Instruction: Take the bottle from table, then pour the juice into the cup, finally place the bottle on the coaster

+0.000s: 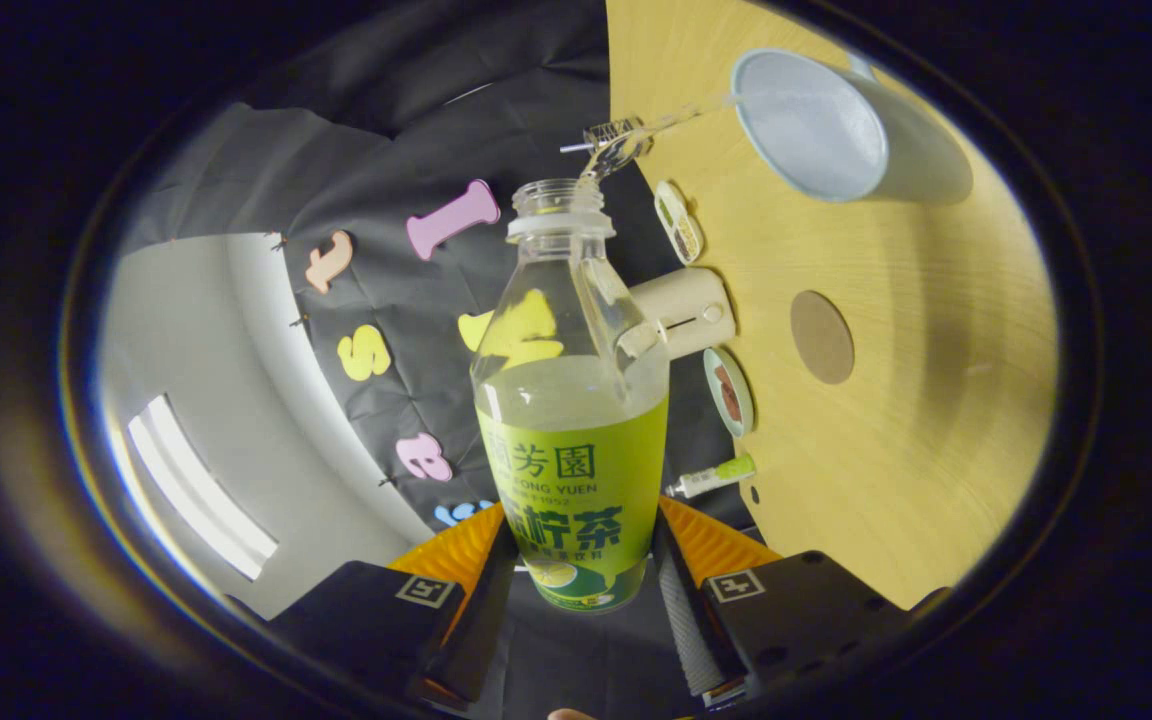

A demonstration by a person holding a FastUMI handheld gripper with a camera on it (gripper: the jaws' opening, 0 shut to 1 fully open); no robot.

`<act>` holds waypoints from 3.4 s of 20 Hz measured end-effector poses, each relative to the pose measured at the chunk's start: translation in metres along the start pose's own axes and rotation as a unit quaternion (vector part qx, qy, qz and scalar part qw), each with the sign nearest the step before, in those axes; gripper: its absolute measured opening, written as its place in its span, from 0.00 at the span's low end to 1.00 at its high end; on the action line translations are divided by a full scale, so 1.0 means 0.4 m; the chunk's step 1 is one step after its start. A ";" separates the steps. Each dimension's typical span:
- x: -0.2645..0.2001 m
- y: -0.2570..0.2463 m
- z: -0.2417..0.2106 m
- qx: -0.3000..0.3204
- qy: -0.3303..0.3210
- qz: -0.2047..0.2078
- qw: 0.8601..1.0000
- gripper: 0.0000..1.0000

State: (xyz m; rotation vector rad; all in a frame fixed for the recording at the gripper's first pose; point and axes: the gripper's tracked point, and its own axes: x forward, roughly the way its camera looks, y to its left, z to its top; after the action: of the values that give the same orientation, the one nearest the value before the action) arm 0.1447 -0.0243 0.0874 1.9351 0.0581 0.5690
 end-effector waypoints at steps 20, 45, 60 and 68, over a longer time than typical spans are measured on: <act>0.000 0.059 0.004 0.026 -0.022 0.042 0.999 0.76; -0.004 0.097 -0.003 0.030 -0.018 0.058 0.998 0.76; -0.002 0.091 -0.014 -0.037 -0.005 0.020 0.999 0.76; 0.023 0.060 -0.025 -0.129 0.016 -0.032 0.991 0.76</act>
State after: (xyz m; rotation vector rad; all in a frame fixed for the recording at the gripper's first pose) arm 0.1435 -0.0235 0.1149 1.6666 0.0638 0.5373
